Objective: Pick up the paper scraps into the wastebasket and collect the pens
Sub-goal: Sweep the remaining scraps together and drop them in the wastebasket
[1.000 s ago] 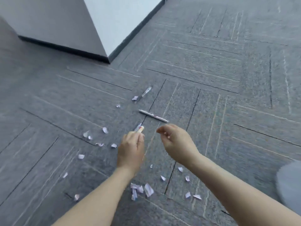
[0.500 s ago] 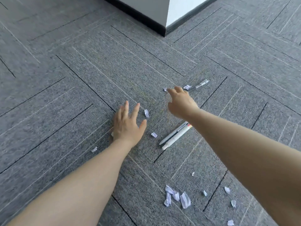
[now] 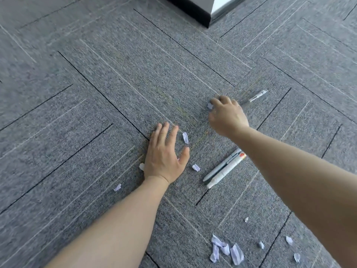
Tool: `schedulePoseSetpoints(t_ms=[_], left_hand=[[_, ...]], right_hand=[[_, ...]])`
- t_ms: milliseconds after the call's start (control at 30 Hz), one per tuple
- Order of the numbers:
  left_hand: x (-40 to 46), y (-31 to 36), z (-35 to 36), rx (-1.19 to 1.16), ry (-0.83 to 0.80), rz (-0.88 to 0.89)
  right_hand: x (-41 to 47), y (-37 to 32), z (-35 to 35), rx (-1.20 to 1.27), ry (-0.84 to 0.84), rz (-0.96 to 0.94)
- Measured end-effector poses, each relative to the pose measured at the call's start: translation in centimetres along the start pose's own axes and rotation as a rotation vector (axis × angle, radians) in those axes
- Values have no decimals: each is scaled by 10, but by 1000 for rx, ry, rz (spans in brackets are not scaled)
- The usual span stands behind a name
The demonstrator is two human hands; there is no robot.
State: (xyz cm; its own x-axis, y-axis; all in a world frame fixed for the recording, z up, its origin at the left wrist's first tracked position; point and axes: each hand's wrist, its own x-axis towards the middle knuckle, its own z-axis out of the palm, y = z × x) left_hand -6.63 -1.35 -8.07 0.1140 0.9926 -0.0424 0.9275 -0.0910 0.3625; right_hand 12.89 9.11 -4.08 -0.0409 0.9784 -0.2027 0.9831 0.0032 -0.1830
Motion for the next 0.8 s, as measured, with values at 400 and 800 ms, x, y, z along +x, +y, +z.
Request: schedulePoseSetpoints(t_ms=[400, 800], left_hand=[[0, -2, -1, -65, 21, 69], [-5, -38, -55, -260, -154, 298]], right_hand=[[-17, -15, 25, 71, -44, 57], [-70, -31, 21, 273, -119, 86]])
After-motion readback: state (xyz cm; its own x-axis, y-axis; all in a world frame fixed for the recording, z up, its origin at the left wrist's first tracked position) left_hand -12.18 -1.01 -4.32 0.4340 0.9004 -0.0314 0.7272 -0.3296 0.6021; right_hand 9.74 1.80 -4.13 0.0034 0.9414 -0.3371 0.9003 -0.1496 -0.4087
